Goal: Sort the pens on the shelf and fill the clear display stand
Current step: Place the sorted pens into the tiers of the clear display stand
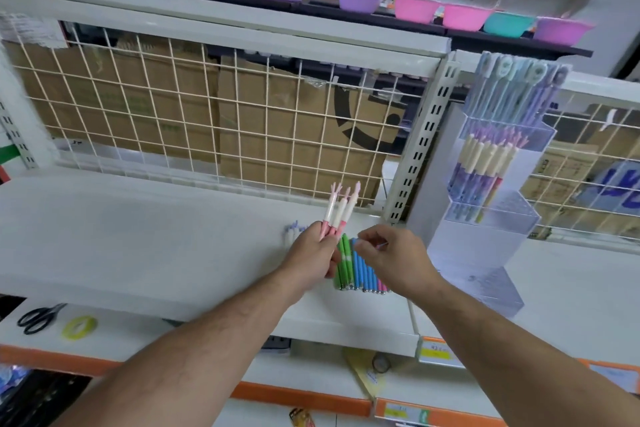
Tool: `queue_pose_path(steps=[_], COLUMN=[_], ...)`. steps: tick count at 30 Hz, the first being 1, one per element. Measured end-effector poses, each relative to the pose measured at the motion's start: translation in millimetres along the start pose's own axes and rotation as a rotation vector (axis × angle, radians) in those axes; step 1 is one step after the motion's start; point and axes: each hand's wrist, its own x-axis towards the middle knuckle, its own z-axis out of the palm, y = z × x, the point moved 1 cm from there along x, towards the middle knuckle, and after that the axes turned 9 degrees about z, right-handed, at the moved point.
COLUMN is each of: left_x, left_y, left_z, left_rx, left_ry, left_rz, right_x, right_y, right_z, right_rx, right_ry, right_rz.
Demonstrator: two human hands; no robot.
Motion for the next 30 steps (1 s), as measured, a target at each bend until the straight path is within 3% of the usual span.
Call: queue_pose_path(steps=[4,12,22,26,30], left_x=[-9.3,-17.3,-4.0,1.3,9.3], left_y=[14.9,35.9,50.1,44.3,39.6], left_z=[37.3,128.9,220.2,237.0,240.6], left_rx=[0.010,-0.048,-0.041,-0.073,-0.066], left_ry=[-0.086,-0.150,-0.057,0.073,0.096], left_rz=[0.048,0.113,0.140,0.072,0.049], right_x=[2.0,10.4,20.1,27.3,37.6], right_y=[8.3,57.2,110.7,126.4,131.3], right_z=[-25.8,-90.1,-170.0,-191.7,-210.3], right_rx=[0.139,0.197,0.191,0.193,0.191], right_ry=[0.011,0.027,-0.012,-0.007,0.016], right_rz=[0.044,0.062,-0.059,-0.068,-0.055])
